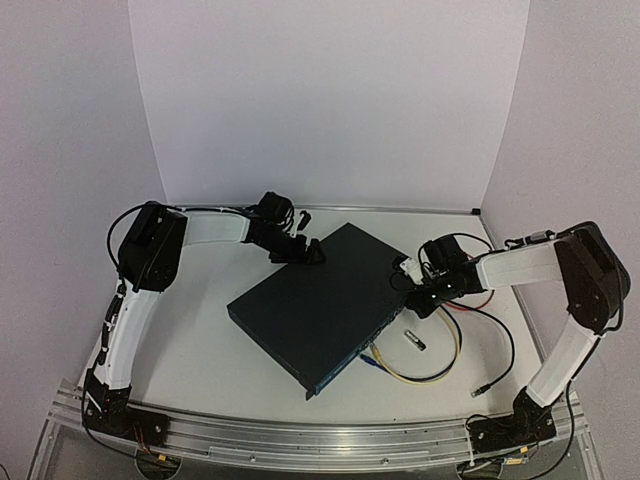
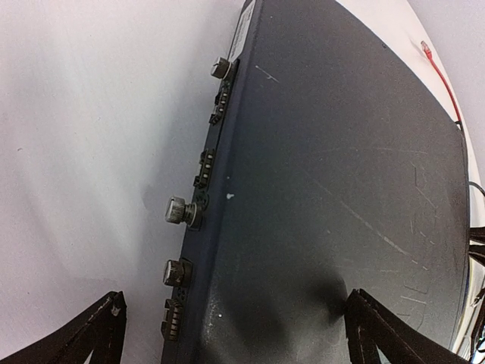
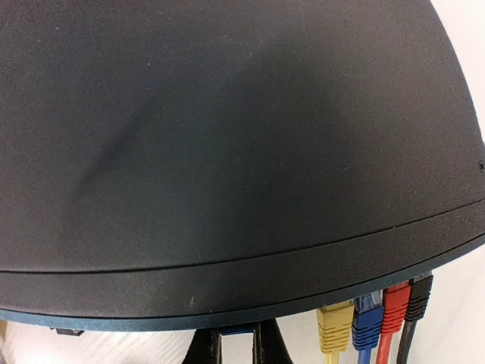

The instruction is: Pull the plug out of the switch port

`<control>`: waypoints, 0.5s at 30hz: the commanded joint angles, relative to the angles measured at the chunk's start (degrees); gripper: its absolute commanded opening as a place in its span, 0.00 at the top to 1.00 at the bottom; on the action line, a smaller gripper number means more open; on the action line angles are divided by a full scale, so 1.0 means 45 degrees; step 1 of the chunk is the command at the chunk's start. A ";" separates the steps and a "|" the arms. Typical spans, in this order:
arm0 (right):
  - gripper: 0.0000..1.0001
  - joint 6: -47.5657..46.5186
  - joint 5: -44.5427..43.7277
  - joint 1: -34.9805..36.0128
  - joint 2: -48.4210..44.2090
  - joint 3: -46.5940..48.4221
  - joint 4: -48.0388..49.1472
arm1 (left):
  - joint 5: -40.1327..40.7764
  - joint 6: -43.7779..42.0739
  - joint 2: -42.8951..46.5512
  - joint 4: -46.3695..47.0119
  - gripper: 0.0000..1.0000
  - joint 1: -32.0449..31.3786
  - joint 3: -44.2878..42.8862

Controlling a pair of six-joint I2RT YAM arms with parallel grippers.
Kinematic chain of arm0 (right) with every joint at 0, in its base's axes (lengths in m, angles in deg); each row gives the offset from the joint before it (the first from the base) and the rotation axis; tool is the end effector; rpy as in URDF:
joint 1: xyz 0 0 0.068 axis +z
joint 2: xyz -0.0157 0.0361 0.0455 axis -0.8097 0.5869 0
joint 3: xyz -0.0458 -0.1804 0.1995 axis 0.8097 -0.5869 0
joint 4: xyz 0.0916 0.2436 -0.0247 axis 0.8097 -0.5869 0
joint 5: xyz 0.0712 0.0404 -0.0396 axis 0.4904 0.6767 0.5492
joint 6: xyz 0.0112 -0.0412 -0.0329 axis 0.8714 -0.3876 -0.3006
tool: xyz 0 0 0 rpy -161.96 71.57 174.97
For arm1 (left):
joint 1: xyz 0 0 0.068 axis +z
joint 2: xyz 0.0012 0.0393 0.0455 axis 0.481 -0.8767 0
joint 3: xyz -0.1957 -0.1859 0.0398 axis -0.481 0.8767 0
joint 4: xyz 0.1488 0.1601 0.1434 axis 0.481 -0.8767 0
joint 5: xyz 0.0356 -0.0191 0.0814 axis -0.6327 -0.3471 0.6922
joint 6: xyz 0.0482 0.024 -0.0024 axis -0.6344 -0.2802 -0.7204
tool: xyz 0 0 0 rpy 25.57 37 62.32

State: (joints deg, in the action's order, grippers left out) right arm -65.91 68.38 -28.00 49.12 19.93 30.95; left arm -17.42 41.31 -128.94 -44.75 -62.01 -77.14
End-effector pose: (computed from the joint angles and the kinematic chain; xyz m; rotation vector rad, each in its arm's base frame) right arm 0.2946 0.1437 0.1412 -0.9244 2.3553 0.0517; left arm 0.4315 -0.2982 0.1345 0.5678 2.4807 -0.8004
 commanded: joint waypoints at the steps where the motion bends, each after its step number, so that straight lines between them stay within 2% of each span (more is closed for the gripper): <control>1: 1.00 0.1393 -0.0653 -0.0407 0.0802 0.0442 -0.3927 | 0.2580 -0.0524 -0.1223 -0.2754 0.00 0.0401 0.1007; 5: 1.00 0.2069 -0.0502 -0.0502 0.0596 0.0796 -0.4960 | 0.2587 -0.0493 -0.1200 -0.2724 0.01 0.0398 0.1053; 10: 1.00 0.1834 -0.0509 -0.0608 0.0334 0.0223 -0.4855 | 0.2583 -0.0456 -0.1218 -0.2671 0.00 0.0398 0.1088; 15: 1.00 0.2477 -0.0048 -0.0837 0.0563 0.0518 -0.5294 | 0.2596 -0.0473 -0.1181 -0.2663 0.00 0.0410 0.1084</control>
State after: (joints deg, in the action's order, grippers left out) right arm -58.97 71.29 -29.18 50.65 24.22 23.63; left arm -17.56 41.37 -128.91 -44.25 -61.96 -76.82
